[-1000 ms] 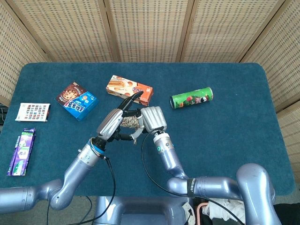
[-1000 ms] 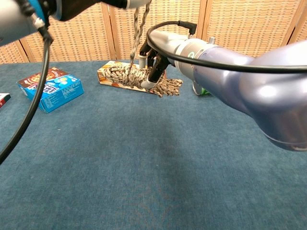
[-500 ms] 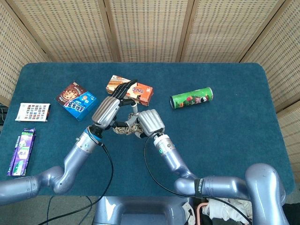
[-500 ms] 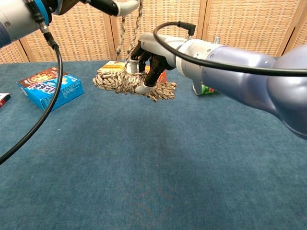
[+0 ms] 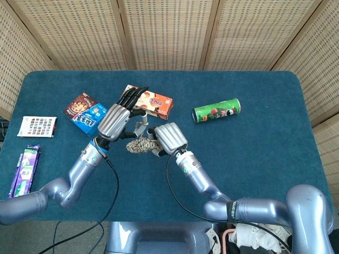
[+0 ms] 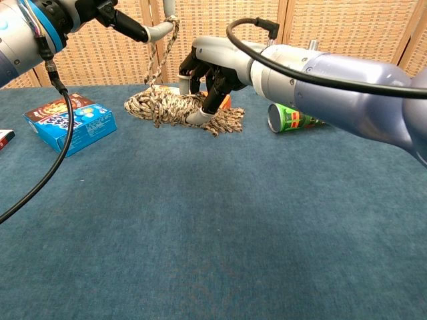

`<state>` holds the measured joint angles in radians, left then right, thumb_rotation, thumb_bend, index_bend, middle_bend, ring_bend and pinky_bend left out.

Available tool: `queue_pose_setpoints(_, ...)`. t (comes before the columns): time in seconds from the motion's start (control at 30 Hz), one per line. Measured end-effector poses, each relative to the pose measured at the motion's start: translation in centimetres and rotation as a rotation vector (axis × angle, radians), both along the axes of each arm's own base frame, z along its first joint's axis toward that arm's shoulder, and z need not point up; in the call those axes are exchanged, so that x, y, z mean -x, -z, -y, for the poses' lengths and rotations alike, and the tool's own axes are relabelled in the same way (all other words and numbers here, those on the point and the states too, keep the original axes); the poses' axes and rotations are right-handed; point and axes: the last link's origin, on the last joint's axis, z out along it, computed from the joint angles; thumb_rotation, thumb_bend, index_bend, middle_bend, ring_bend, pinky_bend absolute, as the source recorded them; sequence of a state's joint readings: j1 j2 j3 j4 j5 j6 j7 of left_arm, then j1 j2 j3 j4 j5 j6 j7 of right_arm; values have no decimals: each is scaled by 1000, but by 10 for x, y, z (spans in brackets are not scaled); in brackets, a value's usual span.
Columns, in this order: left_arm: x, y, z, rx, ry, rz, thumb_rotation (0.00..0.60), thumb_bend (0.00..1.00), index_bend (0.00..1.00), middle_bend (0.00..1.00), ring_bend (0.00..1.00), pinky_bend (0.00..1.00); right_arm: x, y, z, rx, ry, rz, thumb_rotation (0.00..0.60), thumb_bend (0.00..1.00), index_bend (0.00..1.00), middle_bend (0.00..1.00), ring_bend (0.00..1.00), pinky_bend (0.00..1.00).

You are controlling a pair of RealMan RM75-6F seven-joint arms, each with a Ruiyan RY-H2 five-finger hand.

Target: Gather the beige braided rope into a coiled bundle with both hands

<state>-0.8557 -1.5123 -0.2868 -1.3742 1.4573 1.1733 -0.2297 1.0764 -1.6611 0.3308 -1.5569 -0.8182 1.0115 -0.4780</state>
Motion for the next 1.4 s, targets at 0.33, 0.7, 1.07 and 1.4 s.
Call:
queue_pose_setpoints(0.33,15,4,-11,18,-60,50,600,620,851,0,0,0,3,-7,1,-43,20,62,600,747,660,783,585,987)
queue_pose_setpoints(0.7,34,13,-24,61,-165,92,600,620,851,0,0,0,5,-16,0,-92,8,126,600,747,660,783,585,987)
queue_pose_setpoints(1.07,42,27,-22,119,-183,68,600,349,130,0,0,0,4,-20,-2,-125,-21,160,600,748,660,784,585,987)
queue_pose_setpoints(1.4,51,23,-23,141,-225,25,600,0,0,0,0,0,9,-23,0,-122,-26,159,600,747,660,784,585,987)
